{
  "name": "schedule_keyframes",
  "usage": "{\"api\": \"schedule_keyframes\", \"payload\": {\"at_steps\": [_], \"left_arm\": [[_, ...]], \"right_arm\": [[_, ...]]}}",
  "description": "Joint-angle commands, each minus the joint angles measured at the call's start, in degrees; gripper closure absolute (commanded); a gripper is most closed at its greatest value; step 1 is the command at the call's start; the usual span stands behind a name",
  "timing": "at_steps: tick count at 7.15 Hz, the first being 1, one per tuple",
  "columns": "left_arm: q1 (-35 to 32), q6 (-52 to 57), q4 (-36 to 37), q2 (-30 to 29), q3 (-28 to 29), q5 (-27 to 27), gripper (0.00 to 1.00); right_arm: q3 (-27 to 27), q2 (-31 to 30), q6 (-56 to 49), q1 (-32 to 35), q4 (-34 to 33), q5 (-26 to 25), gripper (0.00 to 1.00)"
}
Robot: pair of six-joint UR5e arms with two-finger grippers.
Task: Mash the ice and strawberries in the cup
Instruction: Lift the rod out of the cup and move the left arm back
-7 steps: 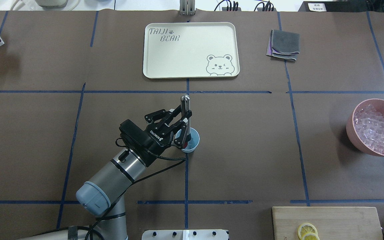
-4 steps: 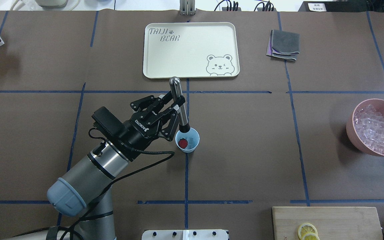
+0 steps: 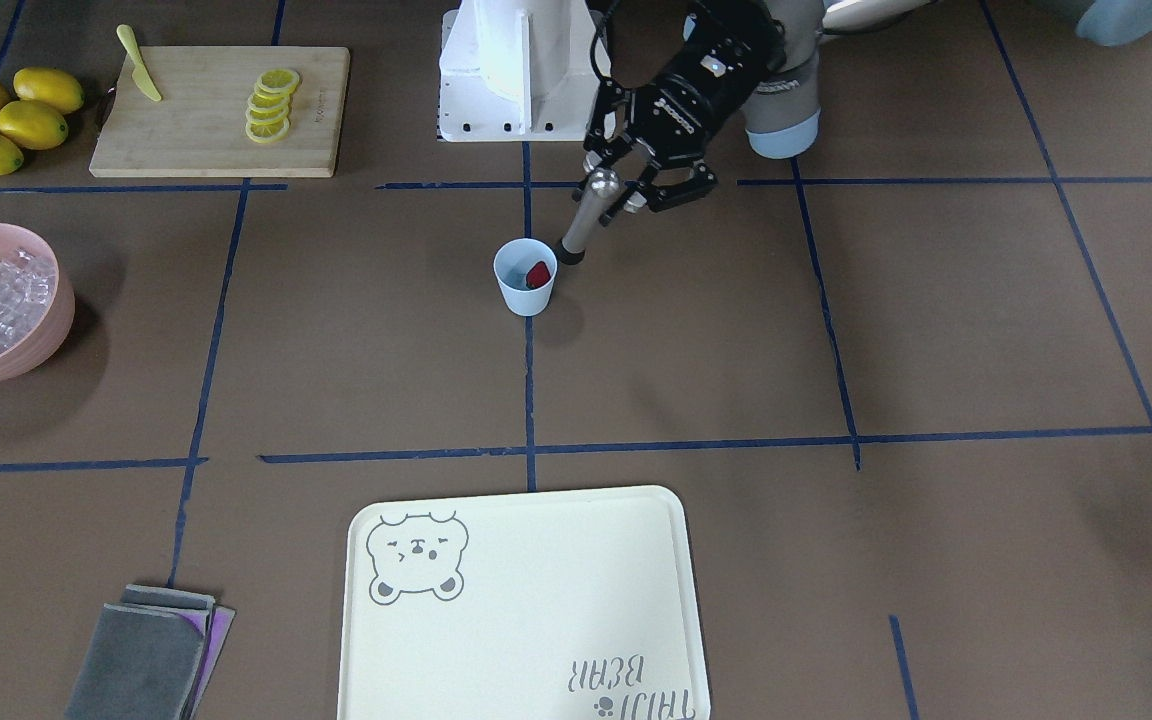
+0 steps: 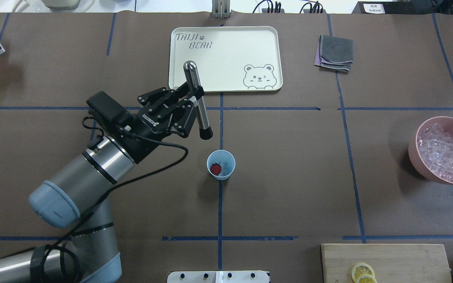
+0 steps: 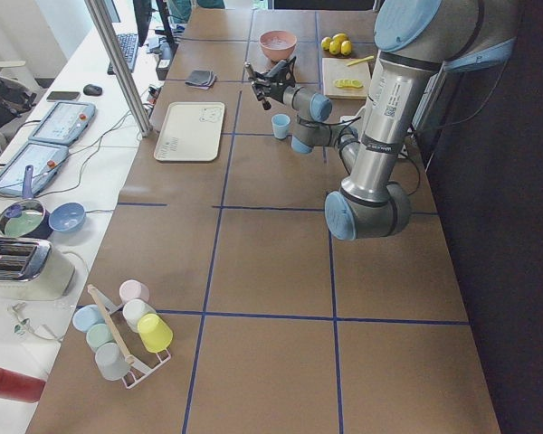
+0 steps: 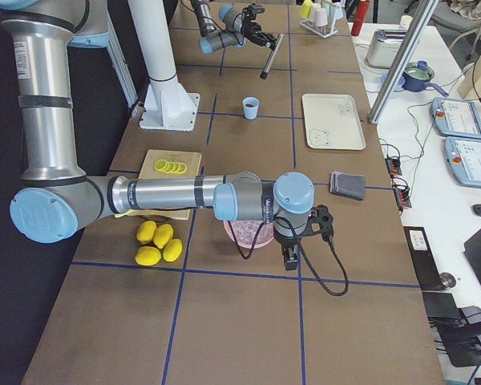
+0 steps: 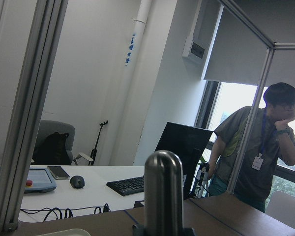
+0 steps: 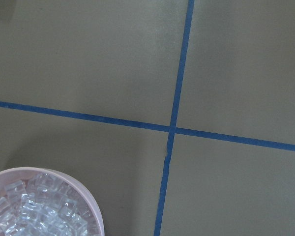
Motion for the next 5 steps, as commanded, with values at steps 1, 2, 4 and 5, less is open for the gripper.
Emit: {"api": "schedule_keyframes", "payload": {"at_steps": [1,2,4,5], "left_arm": [[-10.52,-11.67,3.64,5.49,-0.04,-14.82,1.00],[-13.79,-17.55,6.80,6.47,-0.04,-20.63,1.00],[-19.94,-21.90,11.81,10.50,-0.04,-30.74,1.00],[-23.72,-27.40,15.06,13.39,0.13,-40.02,1.00]], "right_arm": [[0.02,-0.10,0.25,0.00,0.00,0.08,0.01],[0.46,-0.10,0.25,0.00,0.00,0.17,0.01],[0.64,-0.19,0.25,0.00,0.00,0.26,0.01],[0.81,-0.36,0.25,0.00,-0.08,0.26,0.01]]}}
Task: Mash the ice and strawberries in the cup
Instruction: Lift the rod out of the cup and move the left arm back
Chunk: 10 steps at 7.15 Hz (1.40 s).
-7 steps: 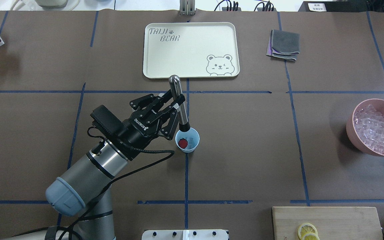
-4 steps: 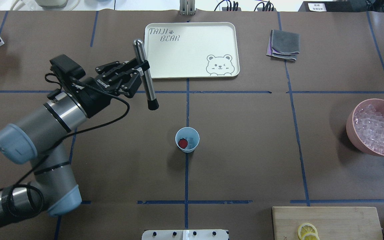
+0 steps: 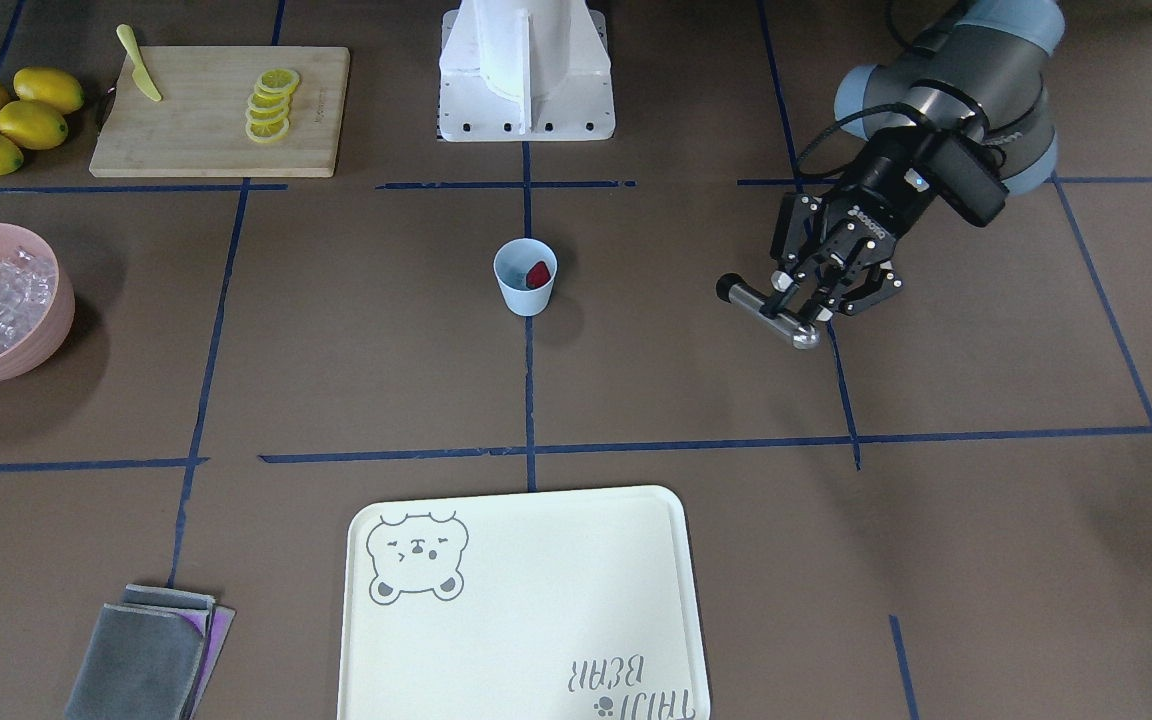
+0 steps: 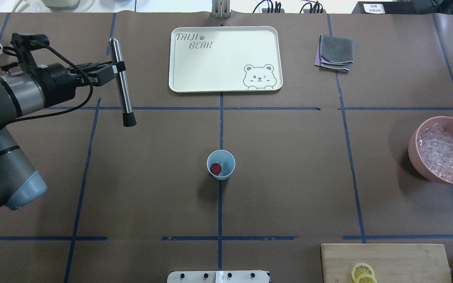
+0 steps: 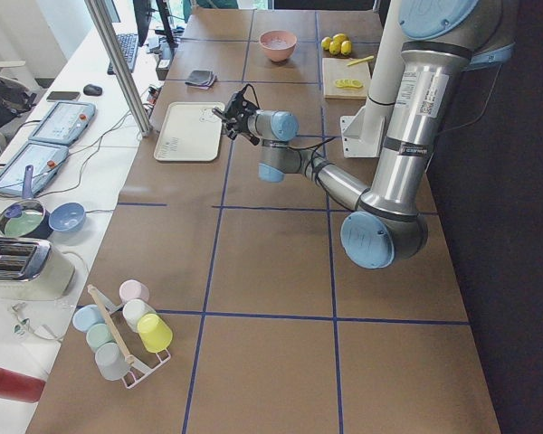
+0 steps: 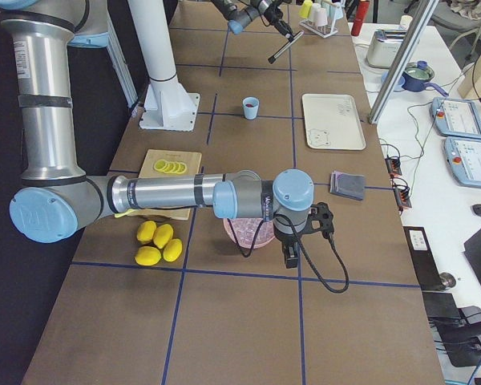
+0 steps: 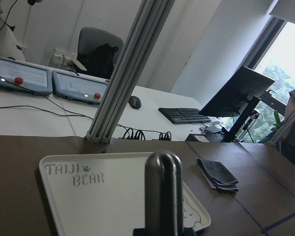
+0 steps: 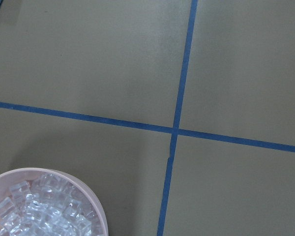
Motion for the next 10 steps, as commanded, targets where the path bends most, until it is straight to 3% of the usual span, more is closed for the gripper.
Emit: {"api": "schedule_keyframes", "payload": {"at_steps": [1,3,4,6,10], "left_arm": [[-8.54,-5.32,8.81,3.40,0.22,-17.13,1.00],[-17.42,-5.15,19.89,3.49,1.18,-31.73,1.00],[-20.15,-4.01,21.59,6.02,1.27,-34.58,1.00],[-21.32,3.95,23.61,11.81,1.53,-34.96,1.00],[-22.38,30.66,46.07,14.48,1.36,-31.89,1.00]], "right_arm": [[0.25,-0.13,0.09,0.00,-0.07,0.10,0.01],[0.61,-0.22,0.00,0.00,0.02,0.19,0.01],[0.61,-0.22,0.00,0.00,0.02,0.10,0.01],[0.69,-0.22,-0.08,0.00,0.02,0.10,0.01],[0.69,-0.22,-0.35,0.00,0.02,-0.16,0.01]]}}
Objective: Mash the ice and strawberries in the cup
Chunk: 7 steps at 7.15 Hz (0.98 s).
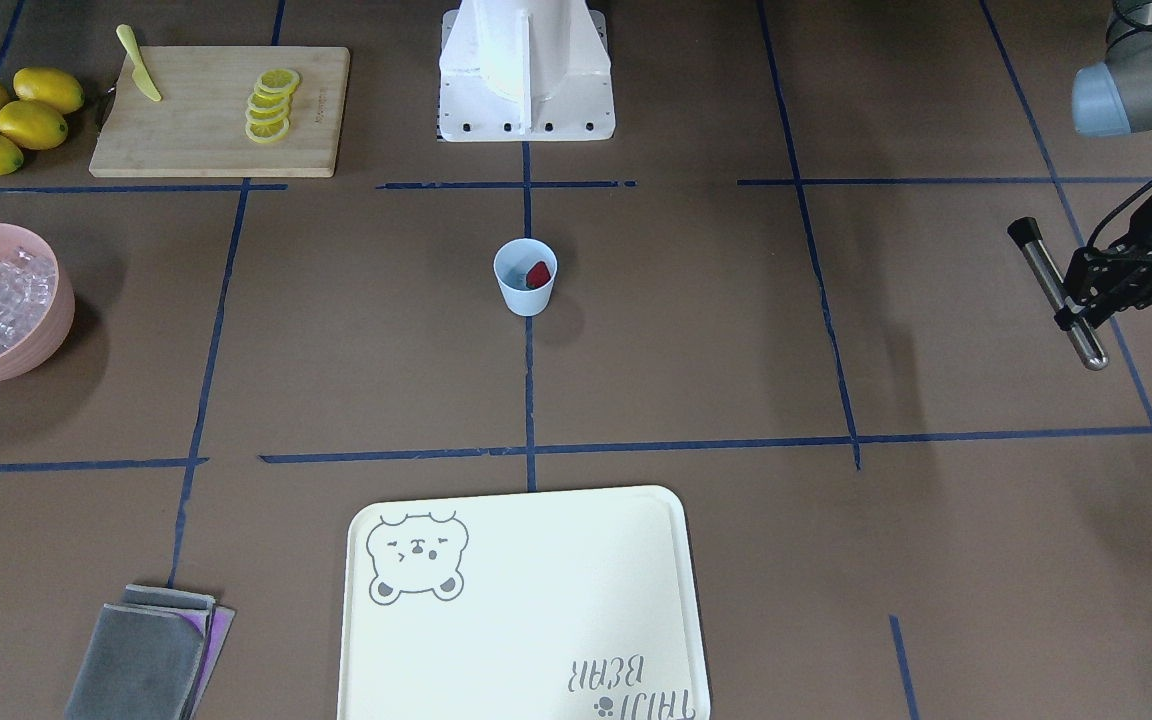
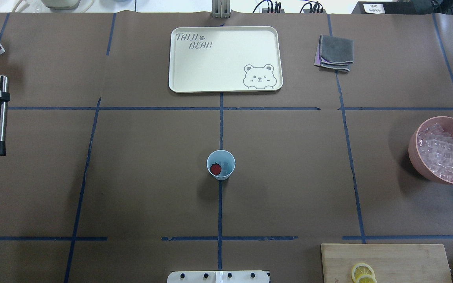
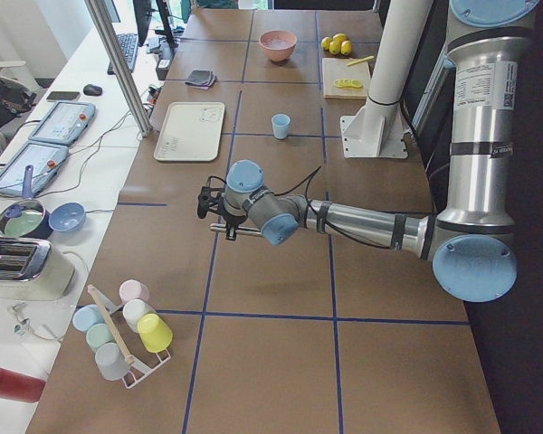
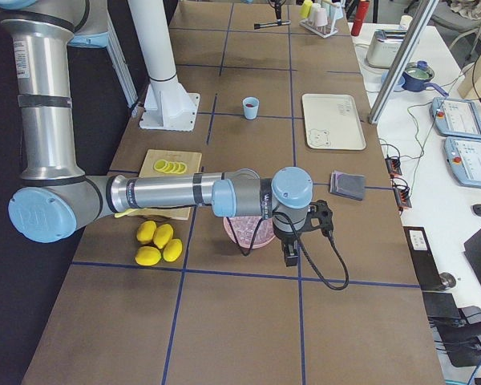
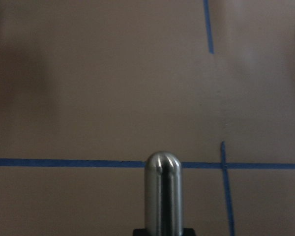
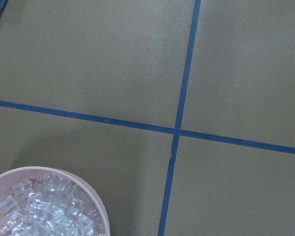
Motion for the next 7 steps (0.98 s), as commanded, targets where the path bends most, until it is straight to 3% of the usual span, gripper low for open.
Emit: {"api": "schedule_keyframes", "payload": {"at_steps": [1,2,7], "left_arm": [[0.36,9.78,10.46,0.48,0.20,1.84,1.00],[0.45,9.90,11.37,0.39,1.16,4.46,1.00],[2.82,9.55,7.53,-0.92,12.23,4.75,1.00]], "right_arm": [[0.00,0.00,-0.05,0.00,0.09,-0.19,0.01],[0.00,0.00,-0.05,-0.09,0.09,-0.19,0.01],[0.00,0.17,-0.05,0.00,0.09,-0.19,0.01]]}}
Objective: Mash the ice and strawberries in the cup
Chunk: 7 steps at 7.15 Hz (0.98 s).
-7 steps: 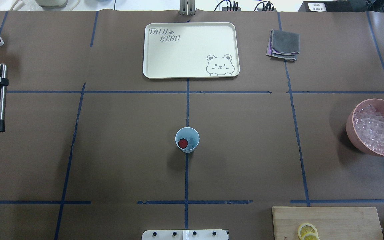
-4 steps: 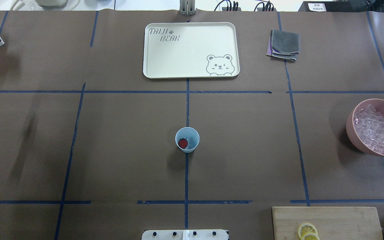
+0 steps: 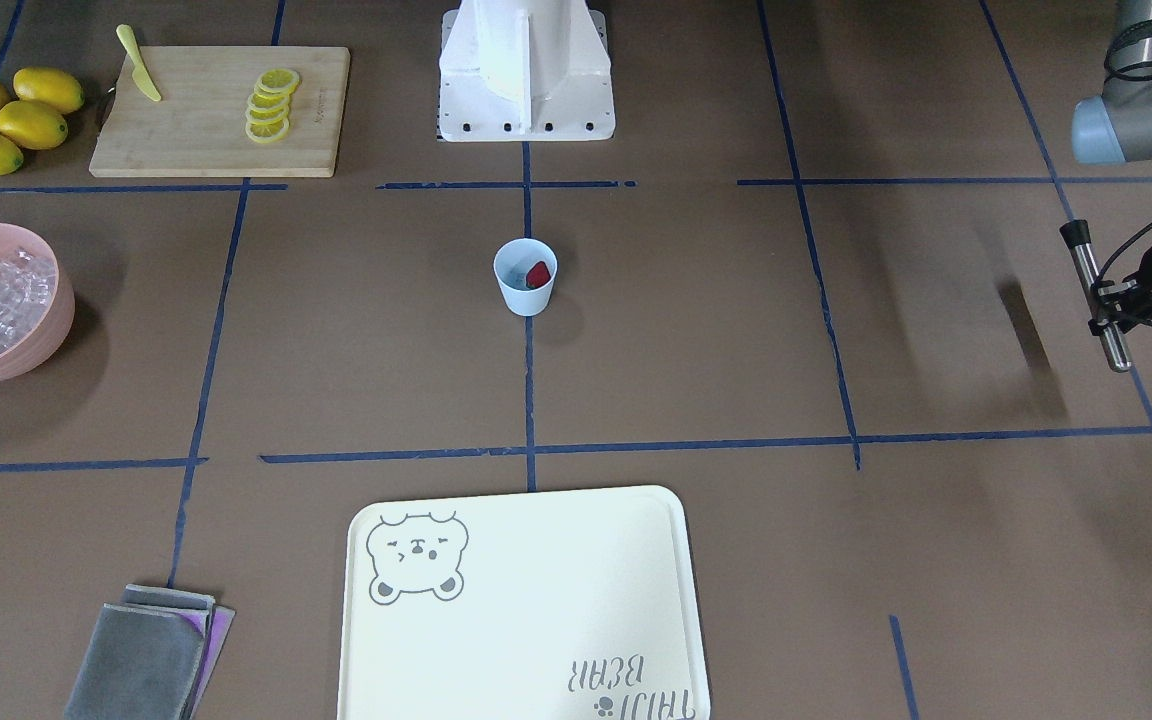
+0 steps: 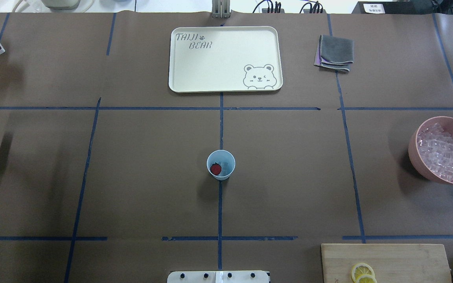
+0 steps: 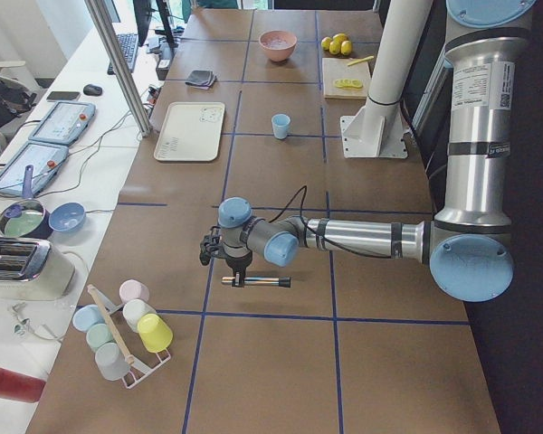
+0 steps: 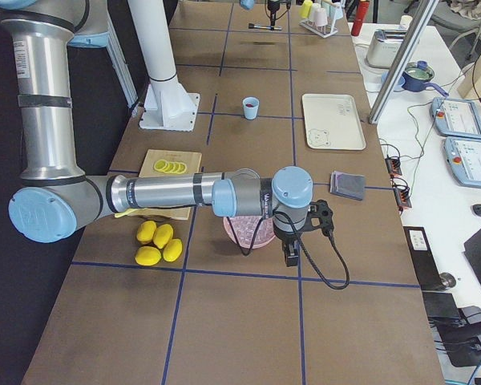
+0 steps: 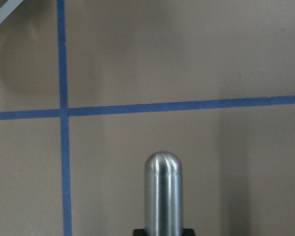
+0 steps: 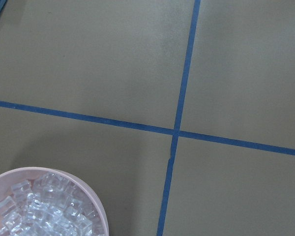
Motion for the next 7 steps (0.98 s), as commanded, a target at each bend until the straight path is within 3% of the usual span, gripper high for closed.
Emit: {"api": "schedule_keyframes", "payload": {"at_steps": [1,4,5,6,7], "left_arm": [[1.74,-0.15,-5.27,-0.31,4.57,0.02,1.00],[1.92,-0.15,-7.50,-0.23,6.18,0.10,1.00],[1.92,-0.41,-7.41,-0.40,6.18,0.10,0.92],[1.92,-0.15,-7.33,-0.40,6.18,0.10,0.76],[1.92,0.11,-7.32,-0.40,6.18,0.28,0.26]], "right_arm": [[0.00,0.07,0.00,0.00,0.00,0.00,0.01],[0.44,0.16,0.00,0.00,0.00,0.00,0.01],[0.53,0.08,0.09,0.00,0.00,0.00,0.01],[0.88,0.07,0.09,0.00,-0.09,0.00,0.01],[0.88,0.07,0.09,0.00,-0.09,0.00,0.01]]}}
